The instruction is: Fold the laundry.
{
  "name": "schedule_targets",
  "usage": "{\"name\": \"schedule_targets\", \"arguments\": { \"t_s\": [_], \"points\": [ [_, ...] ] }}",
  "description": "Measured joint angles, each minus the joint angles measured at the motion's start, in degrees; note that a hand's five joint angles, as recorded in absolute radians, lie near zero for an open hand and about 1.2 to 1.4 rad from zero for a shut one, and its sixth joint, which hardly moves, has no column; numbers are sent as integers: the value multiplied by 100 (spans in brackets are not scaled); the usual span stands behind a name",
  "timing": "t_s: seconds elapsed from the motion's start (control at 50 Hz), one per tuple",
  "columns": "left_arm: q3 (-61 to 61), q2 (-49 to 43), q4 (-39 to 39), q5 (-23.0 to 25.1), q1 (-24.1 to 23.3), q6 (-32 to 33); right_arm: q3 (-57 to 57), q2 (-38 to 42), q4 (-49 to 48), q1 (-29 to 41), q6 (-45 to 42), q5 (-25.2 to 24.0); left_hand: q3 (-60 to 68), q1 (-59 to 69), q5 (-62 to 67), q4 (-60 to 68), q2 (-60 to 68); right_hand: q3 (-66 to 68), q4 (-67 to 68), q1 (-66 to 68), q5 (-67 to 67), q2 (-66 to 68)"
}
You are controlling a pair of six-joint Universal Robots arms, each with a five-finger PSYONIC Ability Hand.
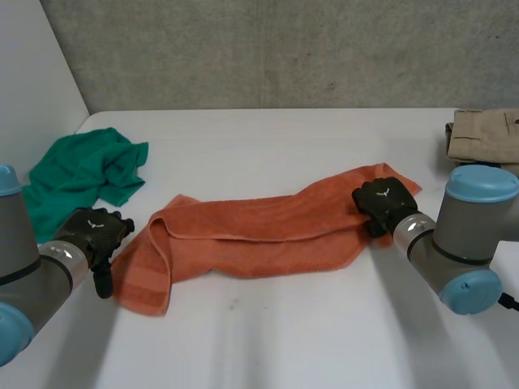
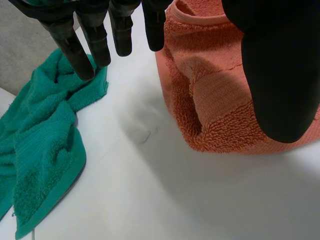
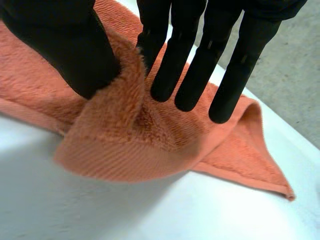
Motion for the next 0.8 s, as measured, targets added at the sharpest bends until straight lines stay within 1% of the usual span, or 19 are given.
{"name": "schedule_targets", "arguments": {
  "t_s": [0.04, 0.12, 0.18, 0.28, 0.3, 0.36, 0.42, 0.44, 0.48, 0.52, 0.56, 0.62, 0.64, 0.68, 0.7, 0.74, 0.8],
  "points": [
    [-2, -5, 0, -5, 0, 0, -42, -16, -3, -29, 4, -5, 0, 0, 0, 0, 0, 166, 231, 1, 125, 113],
    [-20, -17, 0, -12, 0, 0, -59, -159, 41, -76, 13, -32, 0, 0, 0, 0, 0, 182, 255, 1, 125, 113],
    [-37, -24, 1, -9, 1, 3, -7, -441, 159, -88, 9, -73, 0, 0, 0, 0, 0, 183, 260, 1, 125, 113],
    [-44, -92, 47, 15, 11, 37, 90, -1304, 656, -140, -8, -191, 27, 31, 35, 29, 26, 183, 260, 1, 125, 113],
    [-43, -99, 51, 17, 12, 40, 91, -1371, 699, -151, -9, -201, 27, 31, 35, 29, 26, 183, 260, 1, 125, 113],
    [-17, -210, 148, 40, 34, 87, 70, -1890, 1120, -287, -9, -318, 120, 107, 173, 142, 114, 181, 260, 1, 125, 113],
    [2, -284, 222, 69, 46, 106, 47, -2074, 1314, -357, -11, -383, 338, 343, 393, 356, 331, 183, 261, 1, 125, 113],
    [28, -376, 313, 130, 56, 119, 8, -2275, 1567, -450, -15, -482, 757, 785, 803, 777, 742, 183, 261, 1, 125, 113],
    [44, -423, 359, 184, 60, 123, -9, -2346, 1680, -490, -18, -533, 767, 806, 822, 794, 763, 183, 261, 1, 125, 113],
    [72, -490, 415, 298, 66, 125, -34, -2437, 1865, -554, -33, -614, 1146, 1164, 1201, 1163, 1141, 183, 261, 1, 125, 113],
    [91, -524, 439, 396, 68, 119, -40, -2453, 1943, -587, -55, -647, 1223, 1204, 1282, 1243, 1200, 183, 261, 1, 125, 113],
    [116, -466, 445, 501, 64, 70, -39, -2439, 2009, -646, -132, -666, 1004, 937, 996, 976, 976, 183, 261, 1, 125, 113],
    [121, -399, 436, 515, 60, 28, -37, -2430, 2020, -670, -171, -665, 874, 795, 850, 836, 847, 184, 261, 1, 125, 113],
    [138, -195, 407, 515, 40, -119, -27, -2410, 2032, -721, -255, -659, 192, 87, 162, 141, 179, 183, 261, 1, 125, 113],
    [148, -67, 381, 504, 20, -234, -24, -2405, 2034, -740, -287, -655, 91, 1, 45, 31, 69, 184, 261, 1, 125, 113],
    [184, 128, 336, 481, -34, -457, -18, -2407, 2033, -772, -333, -648, 59, -10, 17, -32, -2, 183, 261, 0, 125, 113],
    [312, 418, 224, 433, -256, -990, -14, -2452, 2030, -803, -350, -637, -49, -119, 17, -154, -138, 183, 261, 1, 125, 113]
  ]
}}
